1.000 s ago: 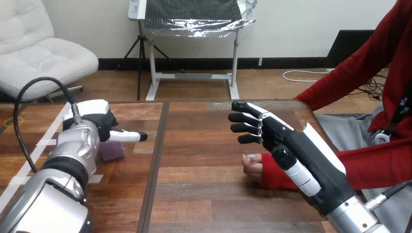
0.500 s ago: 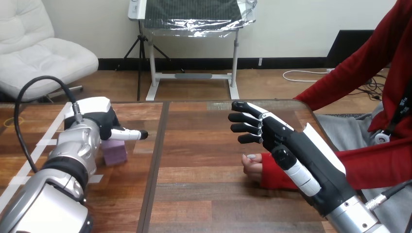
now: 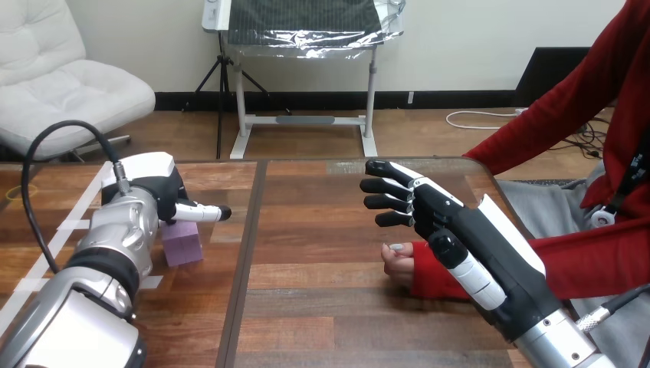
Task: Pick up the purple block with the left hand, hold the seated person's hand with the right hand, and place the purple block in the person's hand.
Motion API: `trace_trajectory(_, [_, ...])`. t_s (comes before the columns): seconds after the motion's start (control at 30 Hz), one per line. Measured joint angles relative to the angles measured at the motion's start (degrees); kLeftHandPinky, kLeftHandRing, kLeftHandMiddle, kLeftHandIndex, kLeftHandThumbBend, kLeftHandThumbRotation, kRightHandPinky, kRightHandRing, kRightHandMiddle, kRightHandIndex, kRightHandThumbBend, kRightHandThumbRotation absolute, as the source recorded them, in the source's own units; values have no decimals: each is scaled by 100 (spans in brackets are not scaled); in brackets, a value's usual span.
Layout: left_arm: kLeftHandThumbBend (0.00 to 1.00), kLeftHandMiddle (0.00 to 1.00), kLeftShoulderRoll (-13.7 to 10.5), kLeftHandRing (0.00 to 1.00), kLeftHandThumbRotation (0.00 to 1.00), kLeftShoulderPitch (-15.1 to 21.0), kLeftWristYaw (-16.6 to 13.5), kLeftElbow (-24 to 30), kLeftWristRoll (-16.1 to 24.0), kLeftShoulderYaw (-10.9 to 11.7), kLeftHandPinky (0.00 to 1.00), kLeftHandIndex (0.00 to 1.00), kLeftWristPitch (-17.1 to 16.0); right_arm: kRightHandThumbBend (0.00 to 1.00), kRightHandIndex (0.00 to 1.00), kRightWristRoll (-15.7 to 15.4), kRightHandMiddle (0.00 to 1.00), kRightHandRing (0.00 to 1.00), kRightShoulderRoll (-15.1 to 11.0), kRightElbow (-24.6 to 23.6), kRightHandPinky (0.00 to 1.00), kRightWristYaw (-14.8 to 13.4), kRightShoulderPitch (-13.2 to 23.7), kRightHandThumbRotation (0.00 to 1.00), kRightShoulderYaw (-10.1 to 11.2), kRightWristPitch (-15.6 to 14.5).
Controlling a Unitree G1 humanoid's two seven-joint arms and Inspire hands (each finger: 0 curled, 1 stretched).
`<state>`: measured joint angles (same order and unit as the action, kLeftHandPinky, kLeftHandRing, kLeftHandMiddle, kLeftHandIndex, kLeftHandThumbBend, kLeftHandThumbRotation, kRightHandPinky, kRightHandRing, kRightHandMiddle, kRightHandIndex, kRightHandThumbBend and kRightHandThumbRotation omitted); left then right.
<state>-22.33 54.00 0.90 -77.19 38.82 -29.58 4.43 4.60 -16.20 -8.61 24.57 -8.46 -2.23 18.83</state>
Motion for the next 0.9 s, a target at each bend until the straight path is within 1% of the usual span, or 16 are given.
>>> trace_trajectory(0.57, [64, 56, 0, 50, 68, -31, -53, -1, -47, 121, 40, 56, -1, 98, 90, -15, 87, 84, 0, 0, 79, -1, 0, 100, 0, 0])
trace_trajectory(0.77, [64, 53, 0, 47, 67, -34, -65, -1, -58, 138, 37, 55, -7, 97, 90, -15, 87, 84, 0, 0, 79, -1, 0, 100, 0, 0])
trace_trajectory(0.9, [64, 49, 0, 43, 66, -35, -74, -1, -70, 144, 32, 53, -14, 96, 90, -15, 87, 84, -1, 0, 79, -1, 0, 100, 0, 0])
